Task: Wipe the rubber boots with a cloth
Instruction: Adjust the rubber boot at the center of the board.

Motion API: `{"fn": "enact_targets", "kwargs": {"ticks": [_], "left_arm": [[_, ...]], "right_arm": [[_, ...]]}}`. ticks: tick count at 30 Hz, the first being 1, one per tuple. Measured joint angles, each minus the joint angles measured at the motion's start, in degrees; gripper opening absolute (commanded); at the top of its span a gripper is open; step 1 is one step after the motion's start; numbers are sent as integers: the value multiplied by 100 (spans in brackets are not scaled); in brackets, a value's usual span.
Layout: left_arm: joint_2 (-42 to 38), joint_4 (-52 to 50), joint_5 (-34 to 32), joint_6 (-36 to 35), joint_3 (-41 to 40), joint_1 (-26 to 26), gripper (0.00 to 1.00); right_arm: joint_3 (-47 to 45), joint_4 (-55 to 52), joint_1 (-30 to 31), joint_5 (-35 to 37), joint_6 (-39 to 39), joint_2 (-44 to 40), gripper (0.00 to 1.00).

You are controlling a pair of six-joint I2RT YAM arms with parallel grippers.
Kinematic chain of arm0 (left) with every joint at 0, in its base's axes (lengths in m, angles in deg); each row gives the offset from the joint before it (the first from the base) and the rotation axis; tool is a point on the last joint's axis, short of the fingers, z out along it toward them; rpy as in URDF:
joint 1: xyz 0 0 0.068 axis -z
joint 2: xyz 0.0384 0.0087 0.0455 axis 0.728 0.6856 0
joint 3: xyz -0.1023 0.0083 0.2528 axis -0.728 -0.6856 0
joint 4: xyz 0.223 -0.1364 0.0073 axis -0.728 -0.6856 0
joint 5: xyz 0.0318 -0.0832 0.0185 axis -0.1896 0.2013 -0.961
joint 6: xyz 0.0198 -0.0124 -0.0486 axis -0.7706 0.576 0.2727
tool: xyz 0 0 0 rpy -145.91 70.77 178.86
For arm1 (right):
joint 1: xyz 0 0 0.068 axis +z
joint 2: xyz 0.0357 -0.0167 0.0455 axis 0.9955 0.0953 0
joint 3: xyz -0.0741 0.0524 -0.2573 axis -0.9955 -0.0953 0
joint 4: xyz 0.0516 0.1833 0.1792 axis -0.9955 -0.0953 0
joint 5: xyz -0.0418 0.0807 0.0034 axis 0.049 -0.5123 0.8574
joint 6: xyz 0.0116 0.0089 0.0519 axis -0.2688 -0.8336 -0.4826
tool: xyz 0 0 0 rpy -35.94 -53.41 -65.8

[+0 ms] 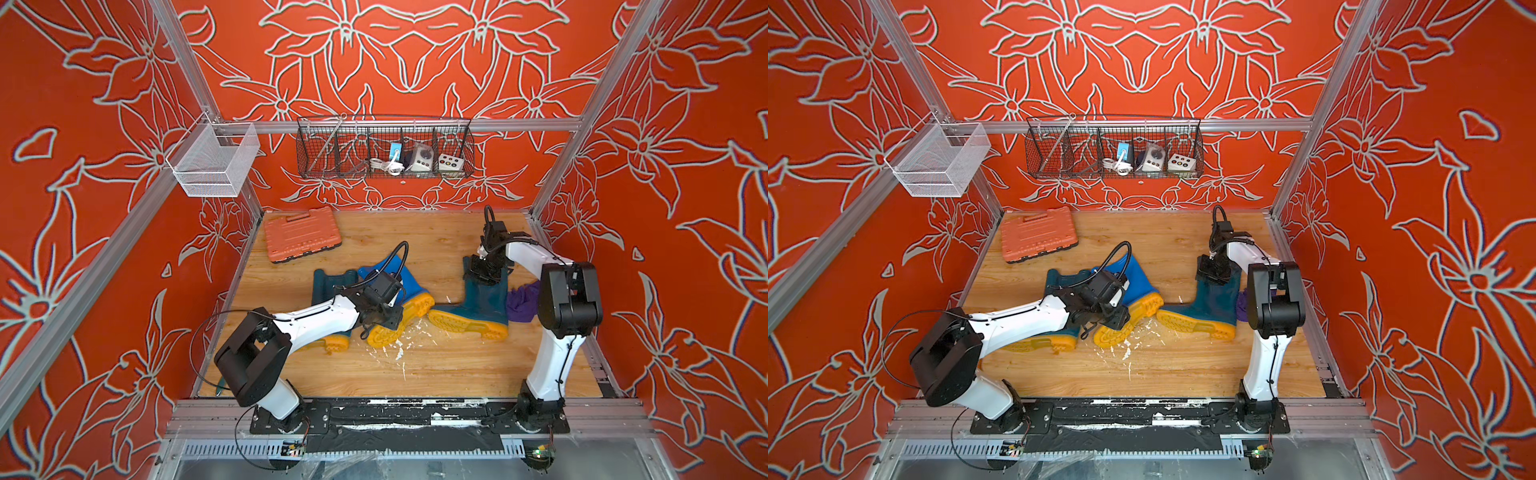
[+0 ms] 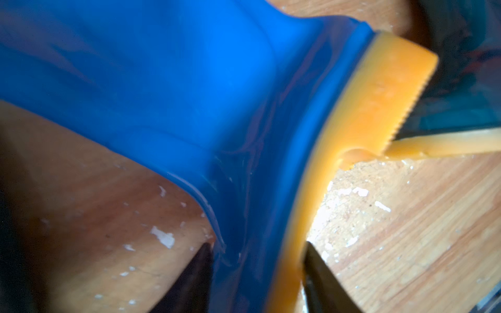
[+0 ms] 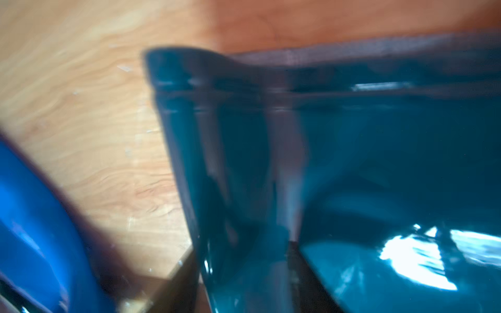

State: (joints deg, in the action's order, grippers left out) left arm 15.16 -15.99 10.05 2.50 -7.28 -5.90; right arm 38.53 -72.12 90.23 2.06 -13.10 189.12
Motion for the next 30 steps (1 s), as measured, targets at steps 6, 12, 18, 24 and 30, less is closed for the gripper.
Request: {"fn": "enact_targets", "kwargs": {"ticks": [6, 12, 18, 24, 30], "left_arm": [[-125, -691, -168, -516, 70, -494, 16], [2, -1639, -680, -866, 424, -796, 59], [-402, -1862, -313, -870, 527, -754, 65], [-1010, -1558, 146, -667, 415, -254, 56], [-1016, -857, 542, -278, -72, 962, 43]], "right_arm": [[9, -393, -7, 74, 341, -699, 67], [-841, -728, -9, 402, 468, -2070, 70], [-1392, -1001, -304, 625, 625, -2037, 67], [-1869, -992, -400, 669, 695, -1967, 63], [-2376, -813, -343, 549, 619, -2194, 57]]}}
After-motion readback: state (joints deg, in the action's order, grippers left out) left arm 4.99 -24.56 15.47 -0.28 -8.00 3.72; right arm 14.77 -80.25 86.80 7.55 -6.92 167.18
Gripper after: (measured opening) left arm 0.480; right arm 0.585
